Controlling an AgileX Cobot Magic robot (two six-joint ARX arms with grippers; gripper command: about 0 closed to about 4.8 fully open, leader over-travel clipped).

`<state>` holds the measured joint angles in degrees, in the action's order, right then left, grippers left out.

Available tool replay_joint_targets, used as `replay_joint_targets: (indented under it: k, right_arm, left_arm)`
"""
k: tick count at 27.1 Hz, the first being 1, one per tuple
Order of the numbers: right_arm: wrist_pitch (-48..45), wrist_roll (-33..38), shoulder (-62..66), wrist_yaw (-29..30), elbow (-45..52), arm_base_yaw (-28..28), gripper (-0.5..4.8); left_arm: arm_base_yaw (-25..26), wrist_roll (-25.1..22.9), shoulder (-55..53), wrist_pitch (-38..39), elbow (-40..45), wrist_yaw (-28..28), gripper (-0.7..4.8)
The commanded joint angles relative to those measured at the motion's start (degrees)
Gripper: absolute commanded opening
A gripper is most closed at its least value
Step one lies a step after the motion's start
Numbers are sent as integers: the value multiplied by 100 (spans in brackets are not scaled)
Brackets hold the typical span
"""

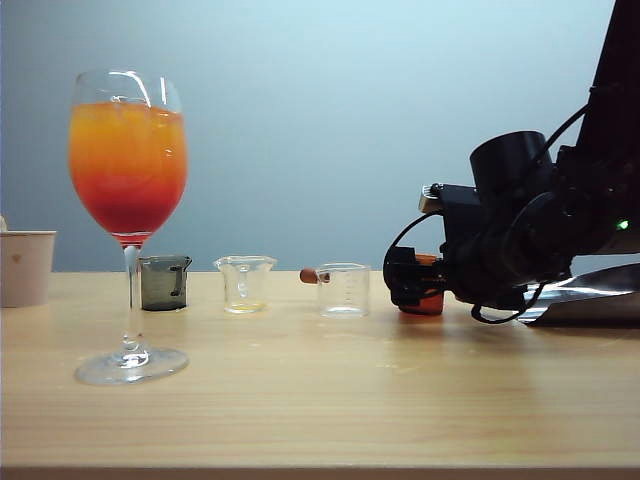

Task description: Pick up the fourth measuring cup from the left, pour the grenadine inside into the goblet, and finally put the measuring cup back in its original place.

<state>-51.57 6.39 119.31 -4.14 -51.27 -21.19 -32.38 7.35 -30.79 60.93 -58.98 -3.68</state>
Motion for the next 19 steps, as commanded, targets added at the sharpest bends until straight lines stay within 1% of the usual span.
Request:
replay_joint_targets:
  k: [1,6,9,13,19]
  right_arm:
    - [-138,17,-173,20,142,-13,479]
    - [-129,15,-472,42,402,0,479]
    - [-94,2,-588,164,442,0,479]
    - [-127,0,-647,144,439,0,479]
    - [4,-219,-640,127,439,0,479]
  left_arm:
    - [7,15,7,-26,-13,-17,-5]
    - [7,15,7,-26,-13,-15,-5]
    - [7,15,7,-26,-13,-17,-4]
    - [7,15,7,-24,-13,-15,-4]
    - [7,15,7,-26,-13,-15,-4]
